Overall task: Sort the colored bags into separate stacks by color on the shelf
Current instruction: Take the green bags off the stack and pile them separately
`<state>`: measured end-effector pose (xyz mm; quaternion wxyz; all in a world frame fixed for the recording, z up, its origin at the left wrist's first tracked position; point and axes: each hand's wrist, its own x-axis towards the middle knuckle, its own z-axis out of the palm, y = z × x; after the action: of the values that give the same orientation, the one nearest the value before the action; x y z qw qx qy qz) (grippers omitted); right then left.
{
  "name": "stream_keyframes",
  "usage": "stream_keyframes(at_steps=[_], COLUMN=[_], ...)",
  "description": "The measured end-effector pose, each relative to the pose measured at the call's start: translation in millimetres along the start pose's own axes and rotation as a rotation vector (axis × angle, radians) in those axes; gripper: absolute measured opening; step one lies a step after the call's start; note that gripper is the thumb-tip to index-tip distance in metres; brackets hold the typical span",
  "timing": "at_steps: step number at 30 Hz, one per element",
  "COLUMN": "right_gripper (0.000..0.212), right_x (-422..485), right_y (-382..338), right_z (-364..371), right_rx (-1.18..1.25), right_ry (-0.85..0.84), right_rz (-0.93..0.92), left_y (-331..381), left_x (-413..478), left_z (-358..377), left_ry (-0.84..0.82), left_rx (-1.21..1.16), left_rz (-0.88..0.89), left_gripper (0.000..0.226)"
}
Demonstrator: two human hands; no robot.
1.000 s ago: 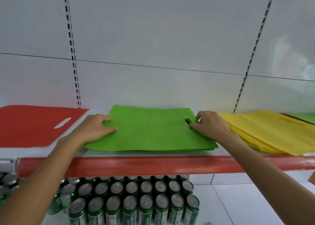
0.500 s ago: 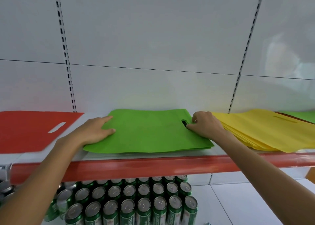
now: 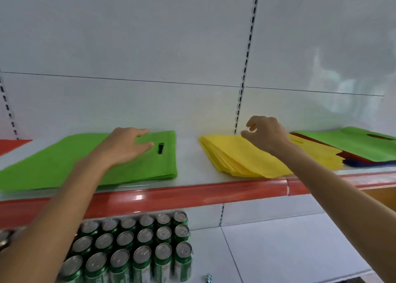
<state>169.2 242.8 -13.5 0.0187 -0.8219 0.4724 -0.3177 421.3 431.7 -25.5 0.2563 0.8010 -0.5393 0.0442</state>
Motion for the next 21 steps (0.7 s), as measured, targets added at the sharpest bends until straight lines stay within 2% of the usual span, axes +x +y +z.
stream_keyframes(at_steps=[10, 21], right_gripper=[0.041, 0.044], right_x=[36, 58], right_y=[180, 321], right_z=[-54, -90], right_rx=[-0.024, -0.060], right_ry=[-0.046, -0.038], right_rz=[0.014, 0.083], left_y=[172, 299], left_x=[14, 61], left_z=[91, 143], left_ry=[0.063, -0.002], left_rx=[-0.039, -0.025], left_rz=[-0.009, 0.069], left_gripper=[0.048, 0.044])
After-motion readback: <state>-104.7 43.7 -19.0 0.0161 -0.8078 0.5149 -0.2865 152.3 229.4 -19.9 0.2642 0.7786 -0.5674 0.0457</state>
